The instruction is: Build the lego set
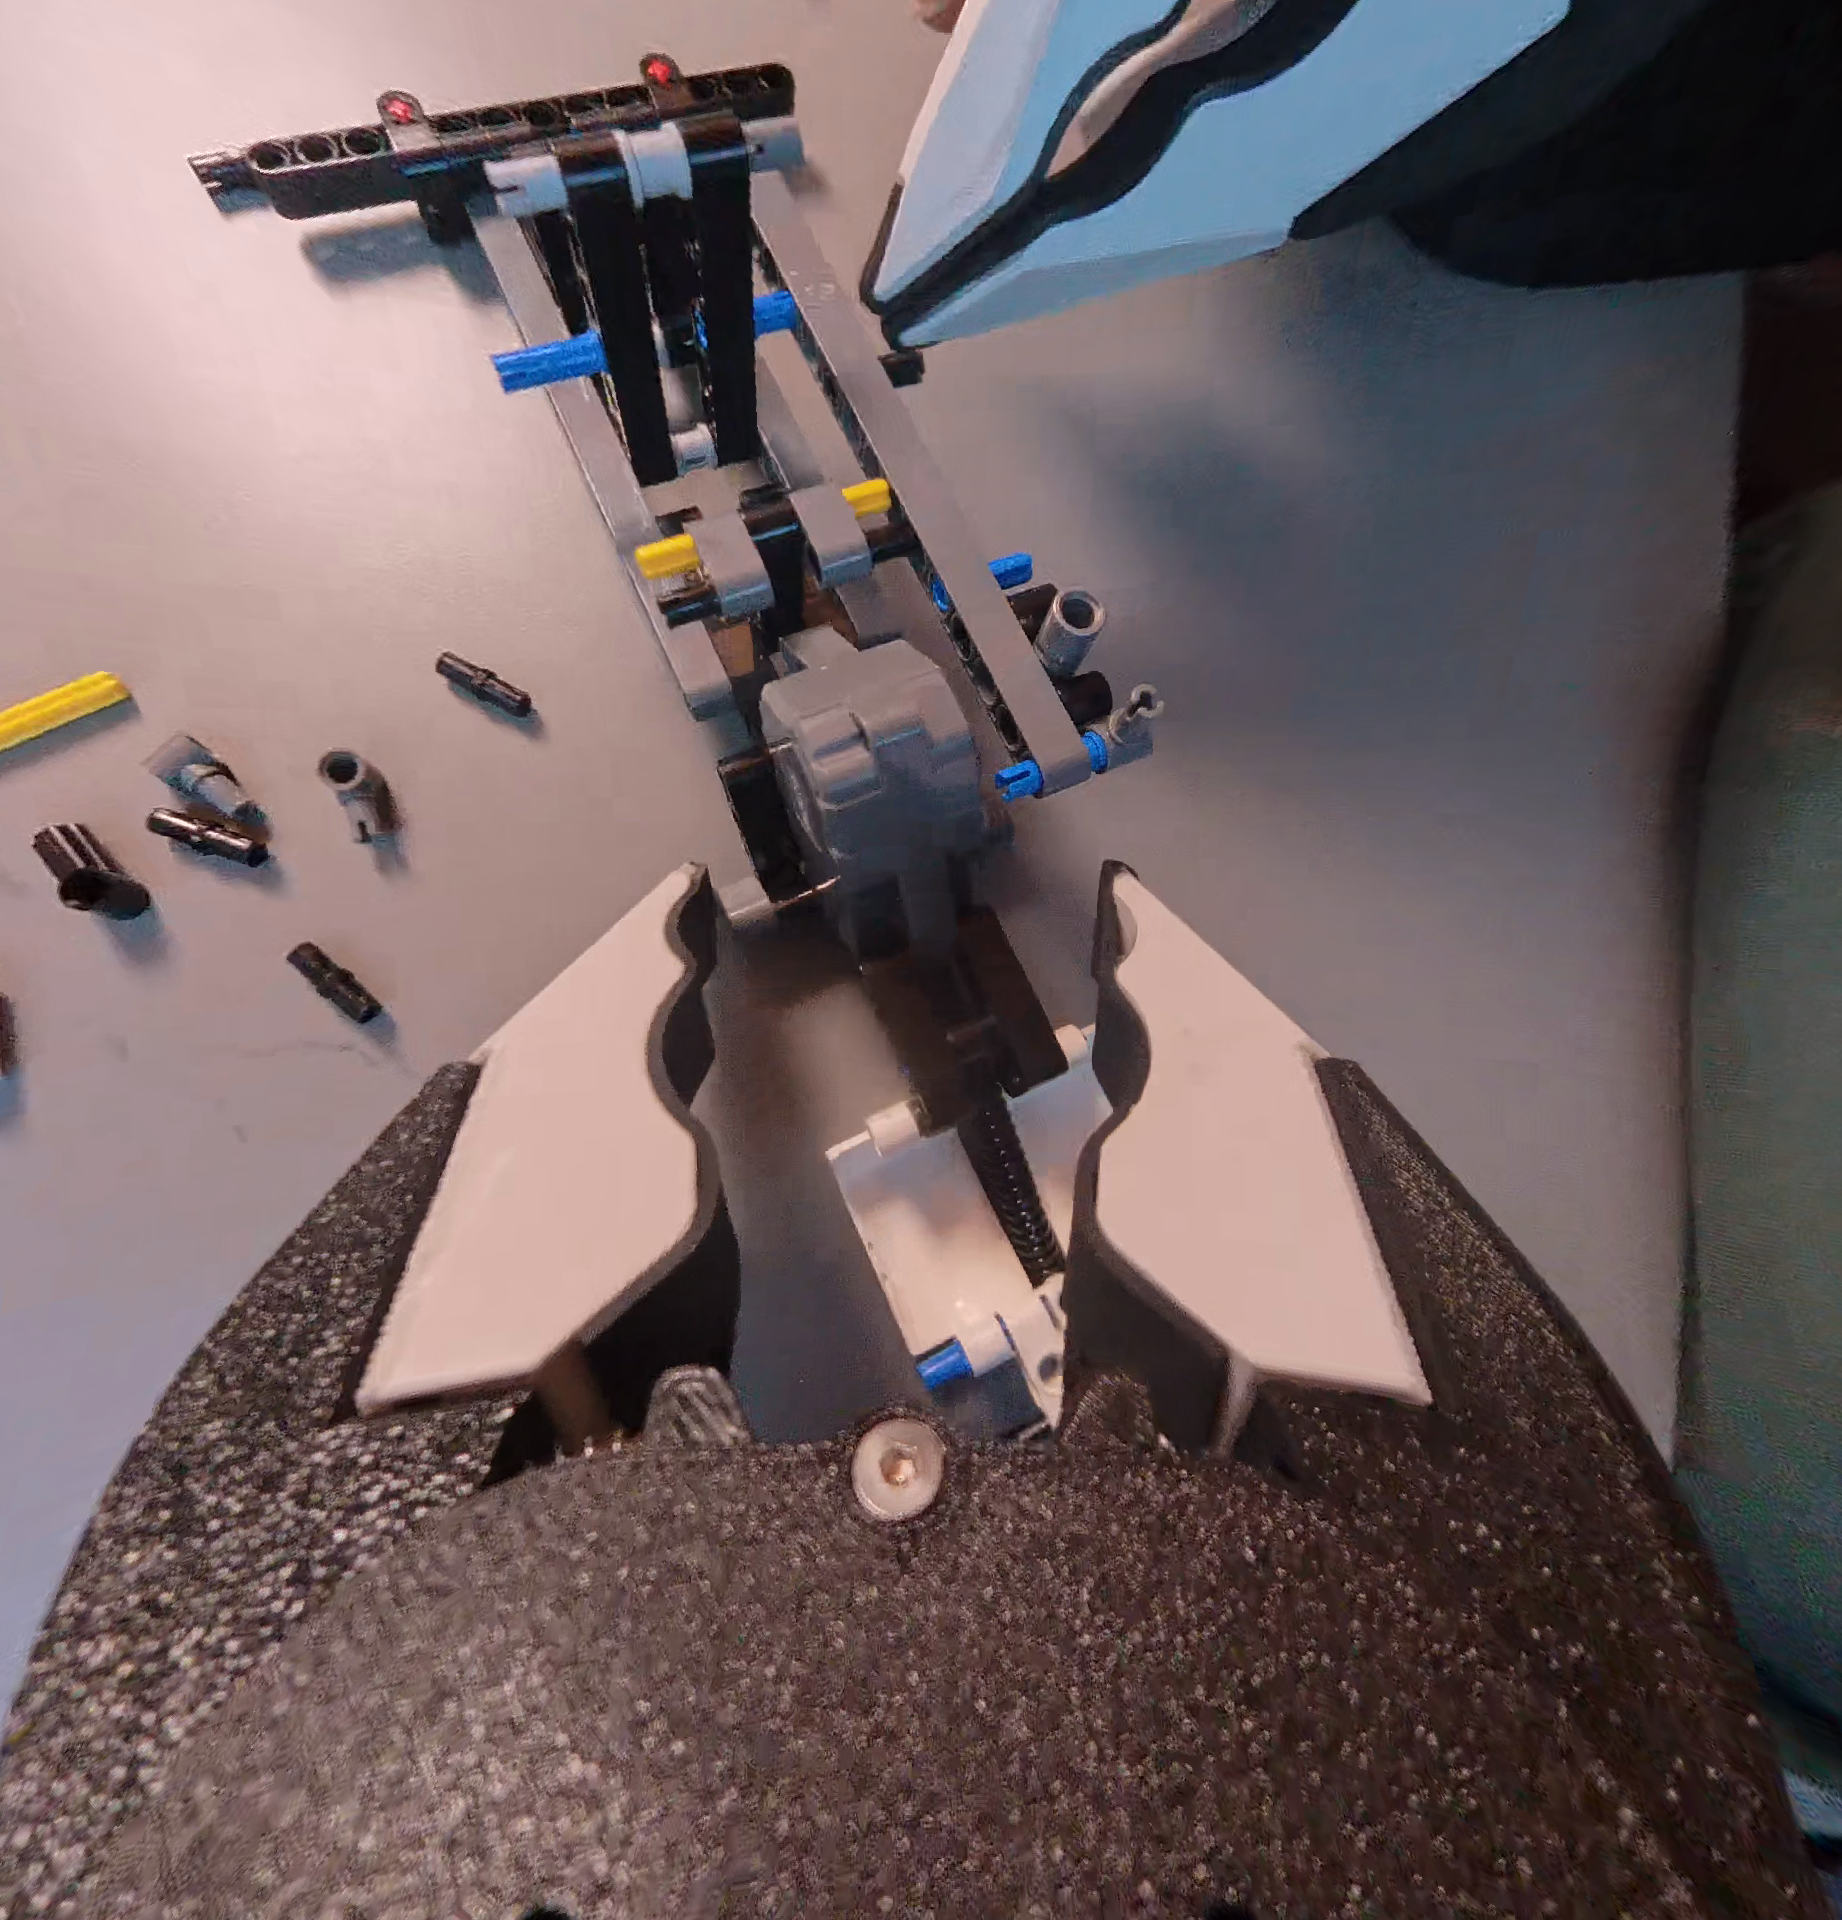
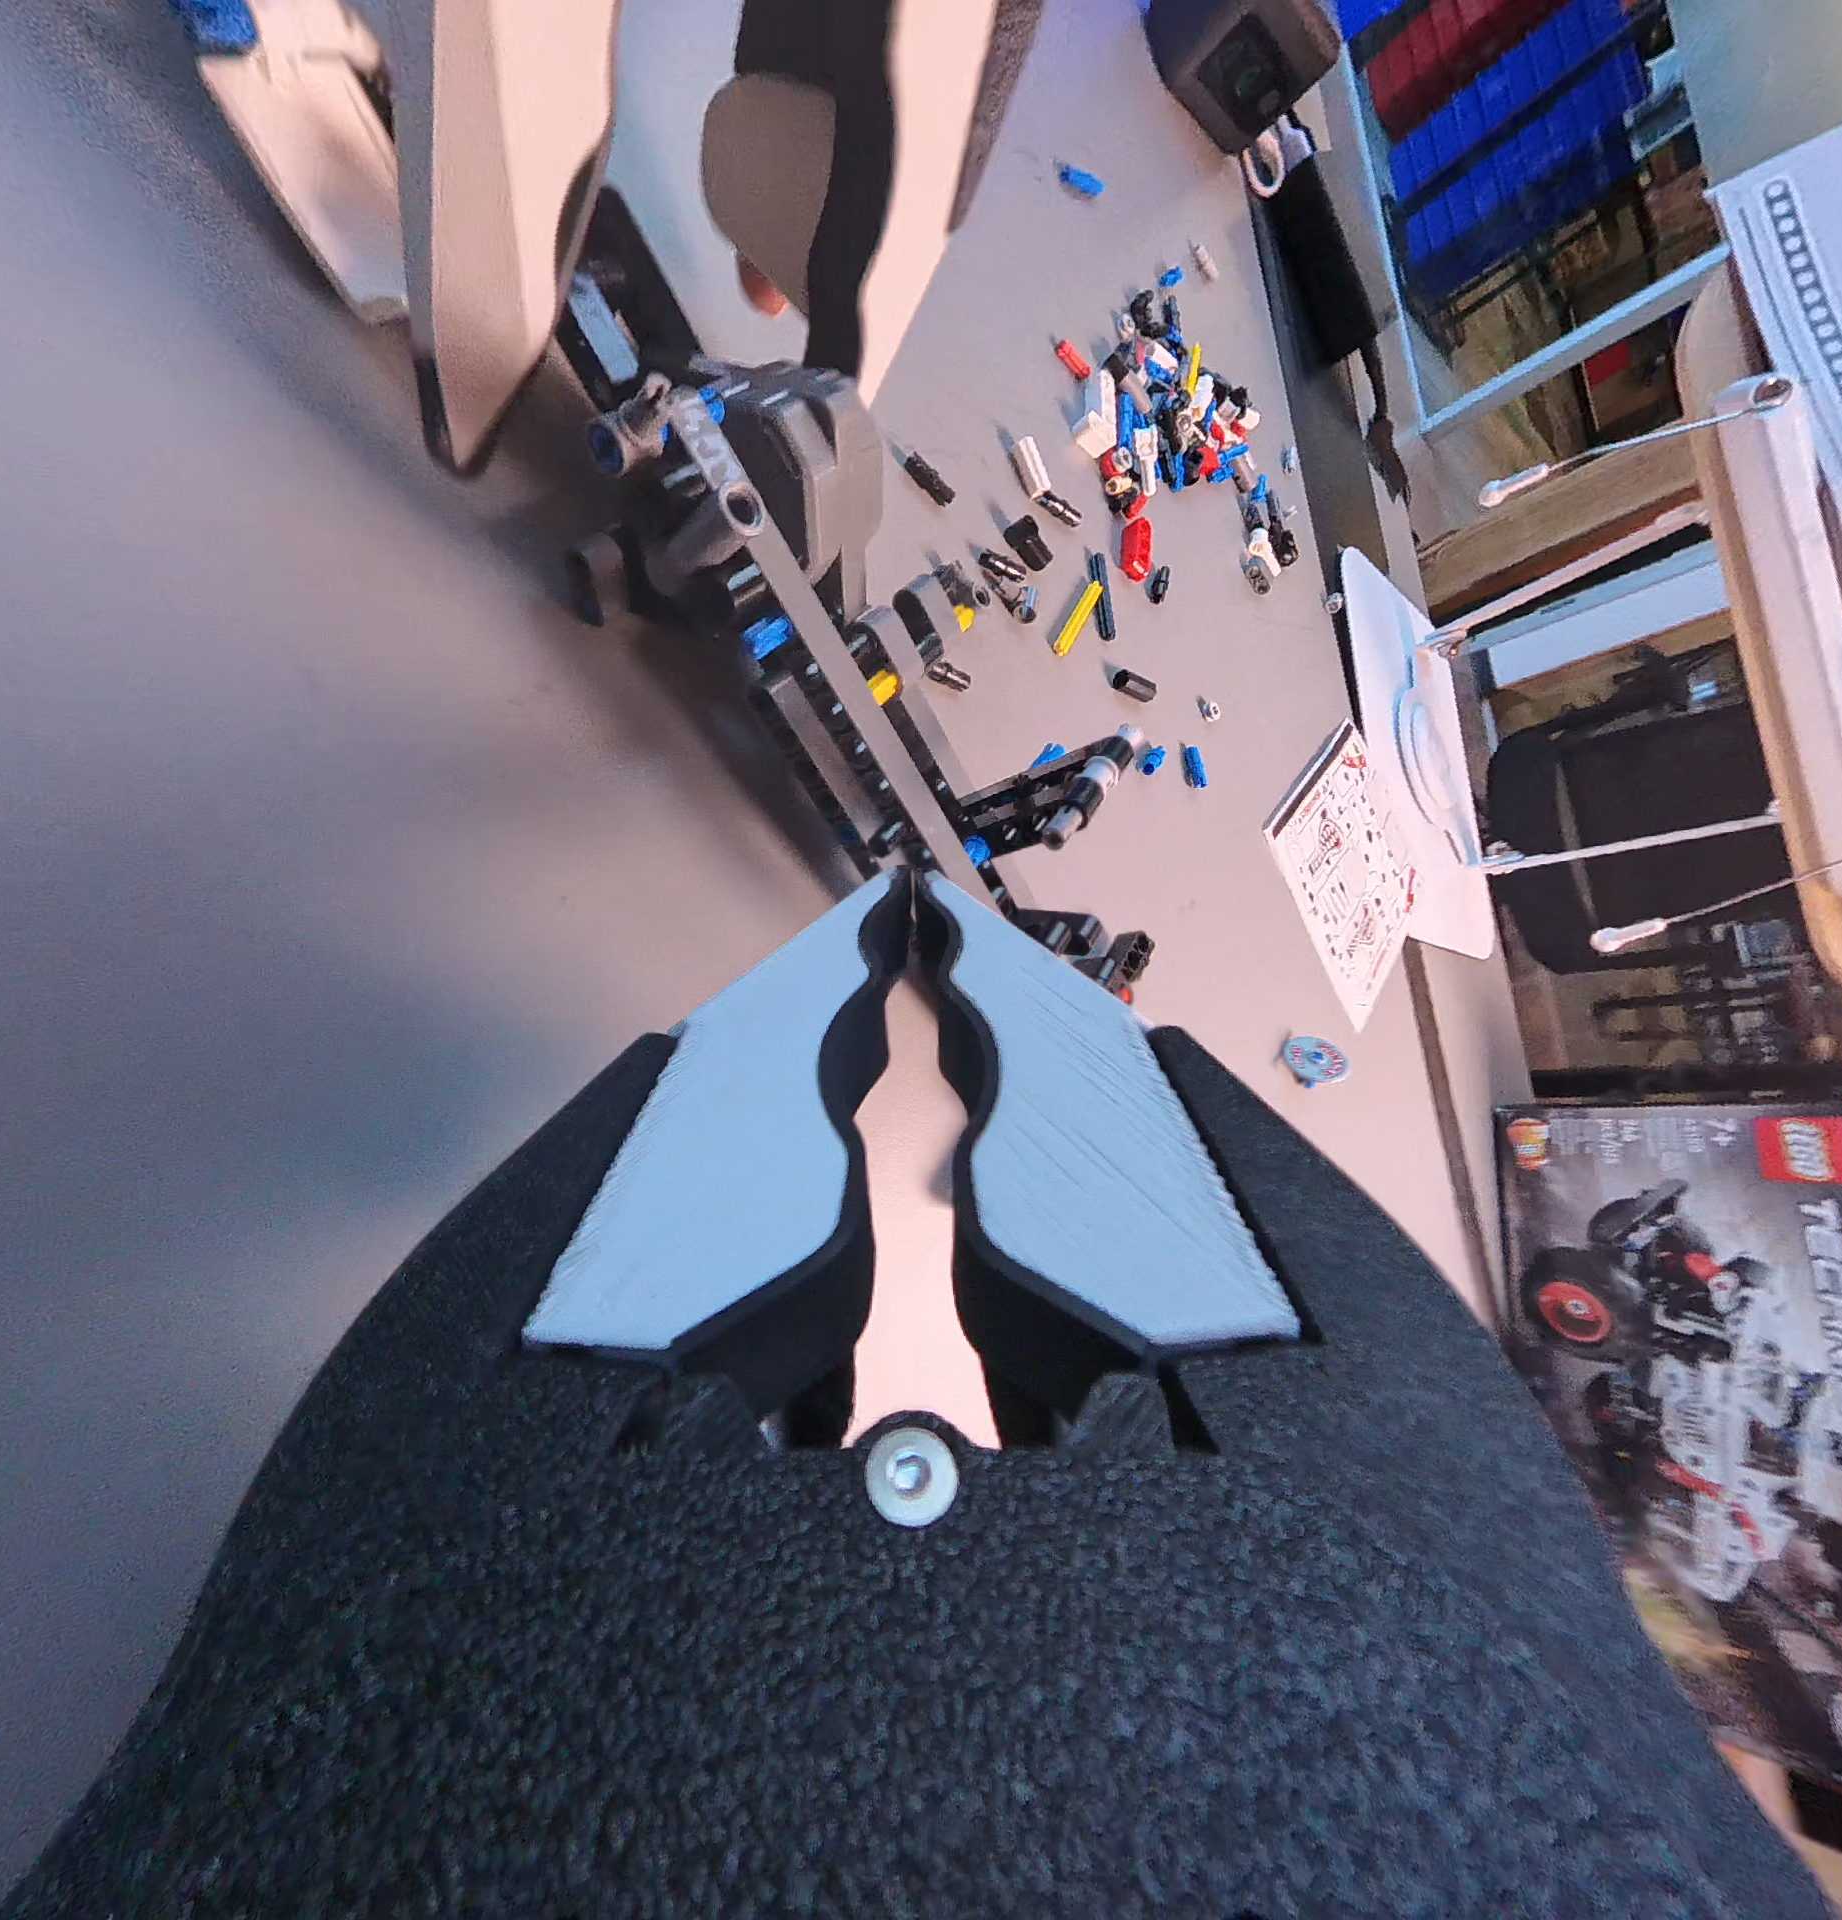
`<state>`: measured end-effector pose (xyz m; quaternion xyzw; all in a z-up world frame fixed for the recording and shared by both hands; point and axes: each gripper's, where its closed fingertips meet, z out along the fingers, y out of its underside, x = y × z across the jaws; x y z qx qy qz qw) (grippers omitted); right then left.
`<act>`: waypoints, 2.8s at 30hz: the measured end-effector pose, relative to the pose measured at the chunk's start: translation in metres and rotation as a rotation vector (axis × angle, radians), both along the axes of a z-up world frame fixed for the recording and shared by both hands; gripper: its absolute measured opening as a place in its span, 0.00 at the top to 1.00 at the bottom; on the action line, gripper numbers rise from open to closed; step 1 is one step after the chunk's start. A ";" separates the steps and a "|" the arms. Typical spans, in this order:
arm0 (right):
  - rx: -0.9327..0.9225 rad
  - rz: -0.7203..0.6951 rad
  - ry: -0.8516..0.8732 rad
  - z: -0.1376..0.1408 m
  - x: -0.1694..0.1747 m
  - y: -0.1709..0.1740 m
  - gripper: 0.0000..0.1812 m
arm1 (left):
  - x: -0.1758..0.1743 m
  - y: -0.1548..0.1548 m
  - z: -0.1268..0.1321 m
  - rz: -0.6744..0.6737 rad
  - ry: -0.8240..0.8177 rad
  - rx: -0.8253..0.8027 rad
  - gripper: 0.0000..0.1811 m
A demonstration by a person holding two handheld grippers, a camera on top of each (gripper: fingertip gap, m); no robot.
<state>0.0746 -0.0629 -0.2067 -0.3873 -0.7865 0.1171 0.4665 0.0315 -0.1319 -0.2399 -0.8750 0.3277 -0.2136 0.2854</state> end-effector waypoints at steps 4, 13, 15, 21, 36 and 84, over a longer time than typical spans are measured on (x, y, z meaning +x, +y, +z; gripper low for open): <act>-0.376 -0.096 0.057 0.020 0.001 0.004 0.83 | 0.000 0.009 0.000 0.062 0.050 0.079 0.65; -0.750 -0.291 0.039 0.012 -0.029 0.019 0.93 | -0.005 0.022 0.006 0.102 0.131 0.182 0.78; -0.748 -0.321 0.039 0.011 -0.027 0.026 0.94 | -0.008 0.023 0.006 0.099 0.111 0.182 0.79; -0.734 -0.354 0.059 0.010 -0.025 0.029 0.94 | -0.011 0.025 0.006 0.059 0.102 0.188 0.79; 0.052 0.055 0.078 0.016 -0.029 -0.018 0.84 | -0.017 0.029 0.008 -0.057 -0.004 0.118 0.79; 0.235 0.116 0.126 0.000 -0.045 -0.015 0.94 | -0.027 0.032 0.007 -0.167 0.015 0.196 0.79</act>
